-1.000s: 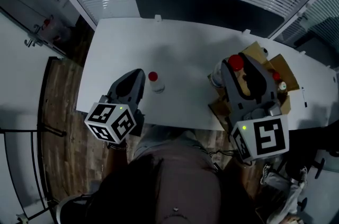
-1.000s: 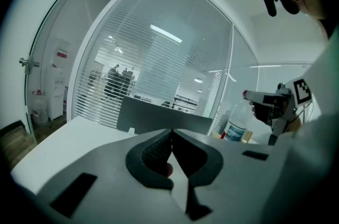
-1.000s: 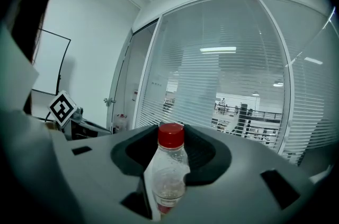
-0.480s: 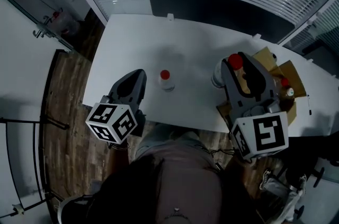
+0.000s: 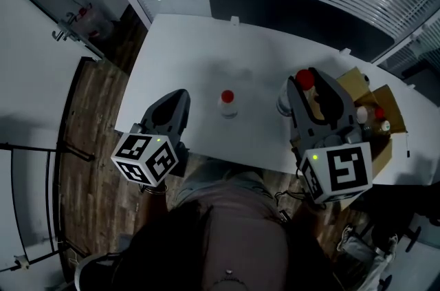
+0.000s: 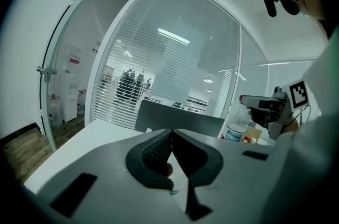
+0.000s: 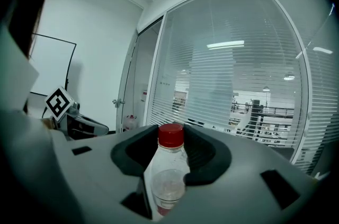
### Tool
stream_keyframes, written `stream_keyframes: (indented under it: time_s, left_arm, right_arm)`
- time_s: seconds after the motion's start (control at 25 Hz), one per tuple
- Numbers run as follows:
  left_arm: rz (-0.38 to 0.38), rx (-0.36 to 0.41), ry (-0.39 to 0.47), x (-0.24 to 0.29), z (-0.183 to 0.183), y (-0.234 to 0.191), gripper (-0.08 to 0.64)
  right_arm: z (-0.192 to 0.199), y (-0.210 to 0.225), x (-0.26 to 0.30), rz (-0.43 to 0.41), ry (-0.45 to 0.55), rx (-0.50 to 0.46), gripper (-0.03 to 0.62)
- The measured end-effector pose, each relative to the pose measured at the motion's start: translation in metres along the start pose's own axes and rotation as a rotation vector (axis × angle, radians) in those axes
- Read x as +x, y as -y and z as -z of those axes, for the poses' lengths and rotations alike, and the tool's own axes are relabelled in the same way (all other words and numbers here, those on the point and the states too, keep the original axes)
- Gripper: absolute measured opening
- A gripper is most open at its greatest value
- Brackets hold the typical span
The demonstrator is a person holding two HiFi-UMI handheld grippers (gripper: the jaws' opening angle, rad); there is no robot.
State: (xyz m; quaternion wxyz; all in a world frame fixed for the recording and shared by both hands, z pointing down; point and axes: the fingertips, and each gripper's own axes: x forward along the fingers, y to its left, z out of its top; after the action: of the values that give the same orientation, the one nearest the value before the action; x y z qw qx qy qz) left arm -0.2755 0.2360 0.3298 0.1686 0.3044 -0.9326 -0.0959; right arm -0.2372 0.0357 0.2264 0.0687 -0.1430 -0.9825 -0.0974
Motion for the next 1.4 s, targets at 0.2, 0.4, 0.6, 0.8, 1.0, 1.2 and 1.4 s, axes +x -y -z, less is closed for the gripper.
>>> stream_keyframes:
  time_s: [0.2, 0.4, 0.6, 0.8, 1.0, 1.2, 1.4]
  left_arm:
    - [-0.018, 0.0, -0.003, -0.005, -0.002, -0.014, 0.009]
    - [-0.039, -0.004, -0.004, -0.012, -0.002, -0.026, 0.009]
    - [-0.055, -0.007, -0.008, -0.018, 0.0, -0.035, 0.009]
    - [-0.07, -0.01, -0.014, -0.024, 0.002, -0.047, 0.009]
    - [-0.077, -0.013, -0.017, -0.024, 0.004, -0.057, 0.009]
    - [-0.075, -0.012, -0.016, -0.023, 0.003, -0.063, 0.009]
    - [-0.072, -0.008, -0.02, -0.018, 0.002, -0.069, 0.009]
  right_arm:
    - [0.008, -0.01, 0.017, -0.024, -0.024, 0.023, 0.167]
    - [0.017, -0.021, 0.032, -0.04, -0.039, 0.041, 0.167]
    - [0.031, -0.027, 0.047, -0.053, -0.055, 0.053, 0.167]
    - [0.051, -0.037, 0.062, -0.055, -0.093, 0.058, 0.167]
    - [0.072, -0.047, 0.074, -0.073, -0.12, 0.064, 0.167]
    - [0.093, -0.054, 0.084, -0.092, -0.152, 0.067, 0.167]
    - [0.112, -0.056, 0.097, -0.088, -0.154, 0.069, 0.167]
